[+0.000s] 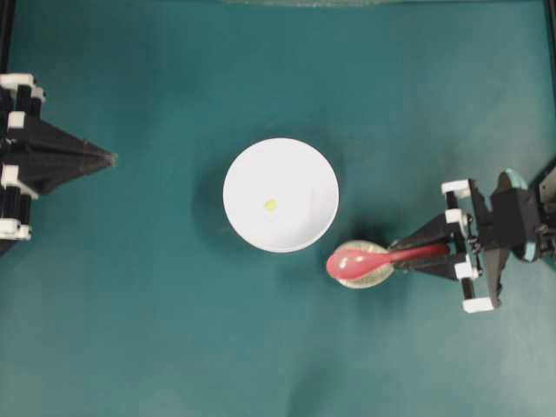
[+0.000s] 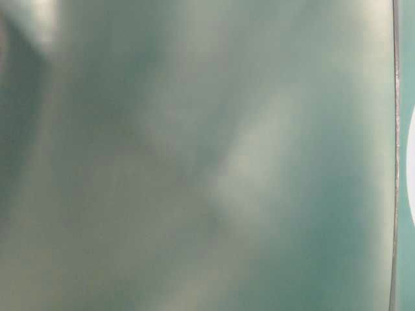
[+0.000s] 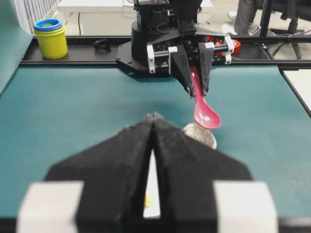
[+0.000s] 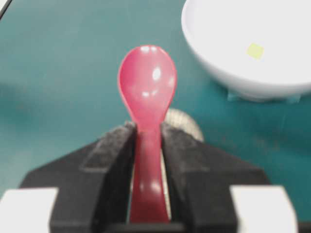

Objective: Scoop the yellow hexagonal prism block from the bowl with a spoon using the right arm.
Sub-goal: 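Lift the red spoon off the rest and swing it over the bowl, then lower the spoon bowl into the white bowl beside the yellow block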

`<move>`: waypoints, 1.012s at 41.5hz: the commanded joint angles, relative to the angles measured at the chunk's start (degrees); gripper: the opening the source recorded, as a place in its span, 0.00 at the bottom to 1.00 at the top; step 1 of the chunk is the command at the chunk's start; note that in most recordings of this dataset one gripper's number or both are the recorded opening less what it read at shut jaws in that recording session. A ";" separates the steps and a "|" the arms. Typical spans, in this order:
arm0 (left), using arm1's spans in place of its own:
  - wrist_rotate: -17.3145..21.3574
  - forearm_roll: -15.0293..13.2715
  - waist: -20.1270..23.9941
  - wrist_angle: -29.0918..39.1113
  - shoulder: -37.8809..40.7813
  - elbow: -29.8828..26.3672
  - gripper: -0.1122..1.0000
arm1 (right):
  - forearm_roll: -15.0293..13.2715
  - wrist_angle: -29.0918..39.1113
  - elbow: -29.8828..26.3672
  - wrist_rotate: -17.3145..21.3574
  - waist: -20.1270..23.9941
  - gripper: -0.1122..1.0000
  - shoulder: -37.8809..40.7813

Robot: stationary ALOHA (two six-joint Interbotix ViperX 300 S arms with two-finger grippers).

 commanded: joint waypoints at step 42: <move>0.09 0.18 0.09 0.79 0.18 -1.23 0.10 | -1.76 58.27 -31.73 -2.64 -23.38 0.32 4.22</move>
